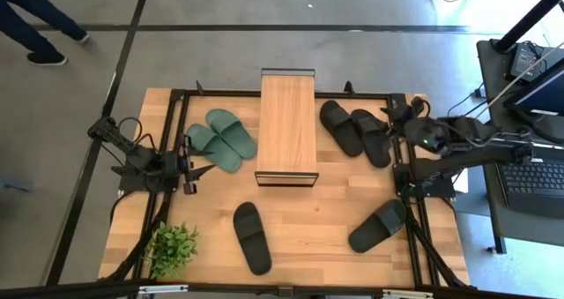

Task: Pick and place slides into the shelf
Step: Put the black slide on the shelf

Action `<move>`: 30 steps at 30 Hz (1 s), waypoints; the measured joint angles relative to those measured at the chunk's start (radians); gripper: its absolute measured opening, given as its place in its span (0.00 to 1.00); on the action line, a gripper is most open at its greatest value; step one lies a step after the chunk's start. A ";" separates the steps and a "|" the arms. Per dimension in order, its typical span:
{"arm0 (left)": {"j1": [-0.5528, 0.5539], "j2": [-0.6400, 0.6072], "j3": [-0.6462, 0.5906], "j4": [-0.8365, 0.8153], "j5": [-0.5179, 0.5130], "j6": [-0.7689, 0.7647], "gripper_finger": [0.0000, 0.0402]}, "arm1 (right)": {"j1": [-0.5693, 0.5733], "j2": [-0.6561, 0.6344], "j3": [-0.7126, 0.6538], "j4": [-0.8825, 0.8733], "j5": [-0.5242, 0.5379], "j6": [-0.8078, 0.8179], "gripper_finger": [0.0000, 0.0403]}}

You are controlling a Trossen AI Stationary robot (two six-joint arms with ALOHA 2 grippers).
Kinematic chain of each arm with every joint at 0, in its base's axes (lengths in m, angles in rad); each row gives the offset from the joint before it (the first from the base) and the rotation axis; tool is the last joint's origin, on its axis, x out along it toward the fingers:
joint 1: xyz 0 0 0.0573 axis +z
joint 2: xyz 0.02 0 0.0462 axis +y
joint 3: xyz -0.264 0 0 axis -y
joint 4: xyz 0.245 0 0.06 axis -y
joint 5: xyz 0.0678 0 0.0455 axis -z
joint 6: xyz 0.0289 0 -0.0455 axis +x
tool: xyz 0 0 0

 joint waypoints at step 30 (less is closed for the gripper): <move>0.000 0.000 0.000 -0.020 -0.011 0.053 0.42 | -0.319 0.342 -0.370 0.171 -0.155 -0.766 0.43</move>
